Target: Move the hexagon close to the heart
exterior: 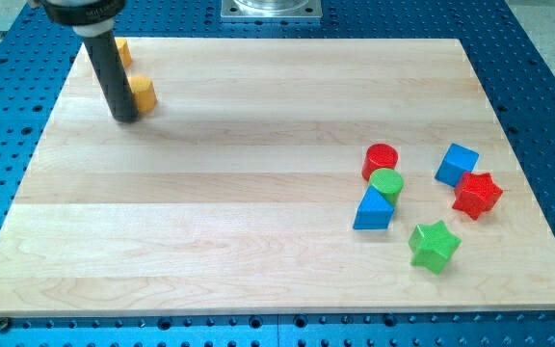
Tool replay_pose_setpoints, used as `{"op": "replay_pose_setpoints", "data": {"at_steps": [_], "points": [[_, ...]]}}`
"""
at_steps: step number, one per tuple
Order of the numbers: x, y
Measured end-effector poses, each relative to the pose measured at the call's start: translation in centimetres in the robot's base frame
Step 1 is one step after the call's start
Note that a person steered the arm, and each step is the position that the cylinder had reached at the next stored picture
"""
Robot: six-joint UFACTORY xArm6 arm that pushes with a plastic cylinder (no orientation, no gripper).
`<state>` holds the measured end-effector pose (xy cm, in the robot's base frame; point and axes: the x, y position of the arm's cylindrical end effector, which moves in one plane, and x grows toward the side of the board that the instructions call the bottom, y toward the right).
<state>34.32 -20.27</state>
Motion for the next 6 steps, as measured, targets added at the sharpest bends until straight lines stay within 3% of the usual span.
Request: {"op": "replay_pose_setpoints", "data": {"at_steps": [2,3,4,5,6], "points": [[-0.3,3.7],[-3.8,6.0],[-6.2,4.2],[-6.4,2.8],[-5.7,6.6]]}}
